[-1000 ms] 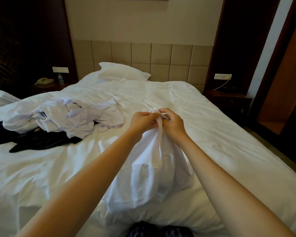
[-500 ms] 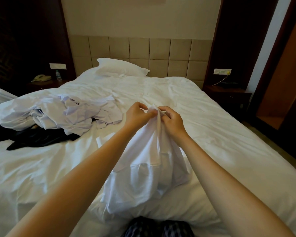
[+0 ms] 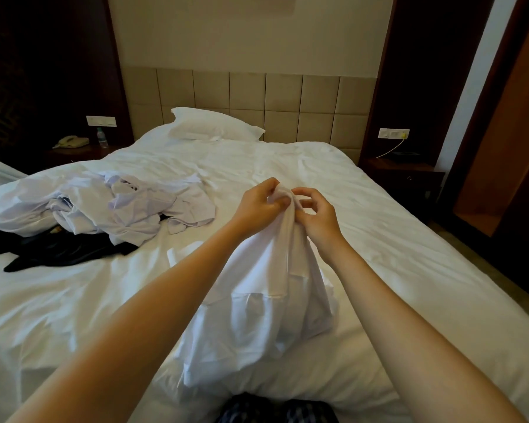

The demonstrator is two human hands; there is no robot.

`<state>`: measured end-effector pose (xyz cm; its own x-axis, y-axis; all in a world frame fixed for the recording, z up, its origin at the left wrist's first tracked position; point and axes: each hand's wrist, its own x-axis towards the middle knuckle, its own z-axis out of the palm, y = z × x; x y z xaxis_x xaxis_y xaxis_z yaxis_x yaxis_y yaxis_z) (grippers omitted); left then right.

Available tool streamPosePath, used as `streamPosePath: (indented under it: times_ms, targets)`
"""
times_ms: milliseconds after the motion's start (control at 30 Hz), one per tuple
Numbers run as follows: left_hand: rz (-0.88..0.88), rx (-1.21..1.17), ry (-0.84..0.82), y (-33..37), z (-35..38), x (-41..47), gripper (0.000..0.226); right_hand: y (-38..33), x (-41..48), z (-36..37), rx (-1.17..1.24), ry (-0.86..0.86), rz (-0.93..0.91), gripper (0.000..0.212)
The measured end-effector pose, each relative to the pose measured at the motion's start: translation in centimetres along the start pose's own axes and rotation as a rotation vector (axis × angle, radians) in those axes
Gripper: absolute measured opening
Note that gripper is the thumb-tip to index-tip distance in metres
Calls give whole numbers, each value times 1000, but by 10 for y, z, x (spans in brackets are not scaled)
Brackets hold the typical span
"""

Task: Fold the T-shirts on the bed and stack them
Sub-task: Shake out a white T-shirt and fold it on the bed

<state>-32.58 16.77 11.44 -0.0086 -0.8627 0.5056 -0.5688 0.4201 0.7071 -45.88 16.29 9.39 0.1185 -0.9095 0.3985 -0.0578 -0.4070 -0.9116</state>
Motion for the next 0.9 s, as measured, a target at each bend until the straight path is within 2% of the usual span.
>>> streamPosePath:
  times_ms: [100, 200, 300, 367, 467, 533, 633, 733, 800, 900]
  targets:
    - [-7, -61, 62, 4, 0, 5, 10, -5, -1, -9, -18, -45, 101, 27]
    - [-27, -96, 139, 7, -2, 13, 11, -9, -2, -19, -25, -105, 167, 20]
    - [-45, -117, 206, 9, -5, 19, 14, -6, 1, -26, -73, -73, 181, 15]
    - [-36, -115, 239, 12, -6, 24, 15, -4, 6, -28, -193, 70, 135, 17]
    - [-33, -176, 350, 22, -10, 33, 18, -11, 14, -31, -303, 430, -19, 22]
    - [-18, -187, 414, 32, -14, 39, 25, -17, 18, -32, -399, 472, -178, 22]
    - [20, -85, 385, 36, -15, 41, 18, -12, 13, -29, -595, 290, -301, 20]
    - [25, -32, 348, 23, -6, 33, 14, 12, -5, -21, -764, -6, -254, 19]
    - [18, -14, 326, 15, -1, 26, 13, 25, -15, -16, -738, -117, -164, 23]
    - [5, 1, 317, 13, 0, 24, 13, 29, -23, -11, -566, -166, 5, 23]
